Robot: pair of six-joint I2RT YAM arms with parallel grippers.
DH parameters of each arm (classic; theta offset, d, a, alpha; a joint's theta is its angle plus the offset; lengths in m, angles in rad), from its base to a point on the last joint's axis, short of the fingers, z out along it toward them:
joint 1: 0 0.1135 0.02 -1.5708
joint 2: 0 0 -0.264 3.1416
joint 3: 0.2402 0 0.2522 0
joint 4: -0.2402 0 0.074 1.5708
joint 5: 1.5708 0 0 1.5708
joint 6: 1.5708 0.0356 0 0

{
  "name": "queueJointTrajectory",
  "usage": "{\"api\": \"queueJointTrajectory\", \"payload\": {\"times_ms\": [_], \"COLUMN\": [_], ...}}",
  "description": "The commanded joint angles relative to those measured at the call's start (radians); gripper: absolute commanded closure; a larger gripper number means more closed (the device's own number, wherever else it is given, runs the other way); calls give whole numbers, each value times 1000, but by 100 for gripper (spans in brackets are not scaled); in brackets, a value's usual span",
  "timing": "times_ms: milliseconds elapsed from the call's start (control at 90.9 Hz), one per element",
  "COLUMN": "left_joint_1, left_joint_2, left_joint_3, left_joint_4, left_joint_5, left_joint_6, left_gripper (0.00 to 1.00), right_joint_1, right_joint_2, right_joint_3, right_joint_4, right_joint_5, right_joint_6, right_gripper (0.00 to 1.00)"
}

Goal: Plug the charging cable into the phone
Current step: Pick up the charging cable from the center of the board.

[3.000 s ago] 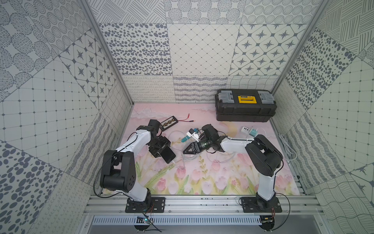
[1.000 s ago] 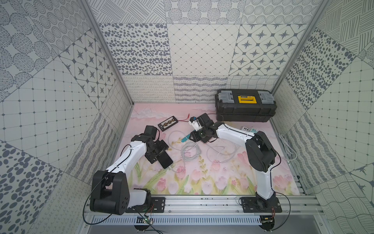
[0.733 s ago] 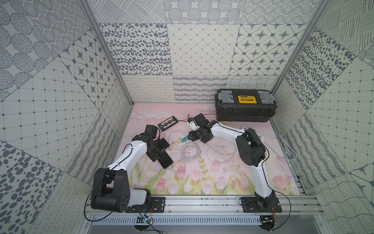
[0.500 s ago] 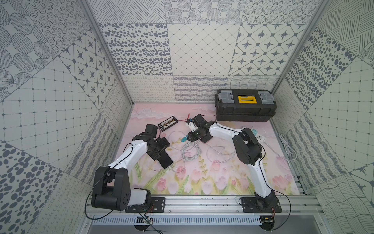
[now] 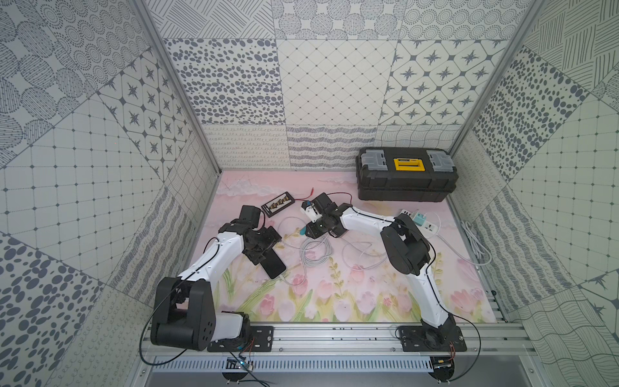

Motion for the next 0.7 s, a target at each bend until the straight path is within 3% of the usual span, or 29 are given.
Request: {"api": "queueJointTrajectory", "payload": {"times_ms": [0,198,451,693], "left_joint_1": [9,9,8,8], "left_joint_2": [-17,-39,-90,-114], "left_joint_3": [20,58,88,217], "left_joint_4": [-19,-58,-104,-136], "left_joint_5": [-7,-13,-8,106], "left_joint_6": [17,25,55,179], "left_gripper": [10,10,11,12], "right_joint_1": [4,2,2,2], "right_joint_2": [61,84,-9,-236], "right_joint_3": [32,95,97,-75], "right_joint_4": [-12,-12,-10,57], "right_joint_5": [24,54,-7,-130], "right_joint_6": [-17,-71,-142,-237], "right_gripper": [74,100,100,100]}}
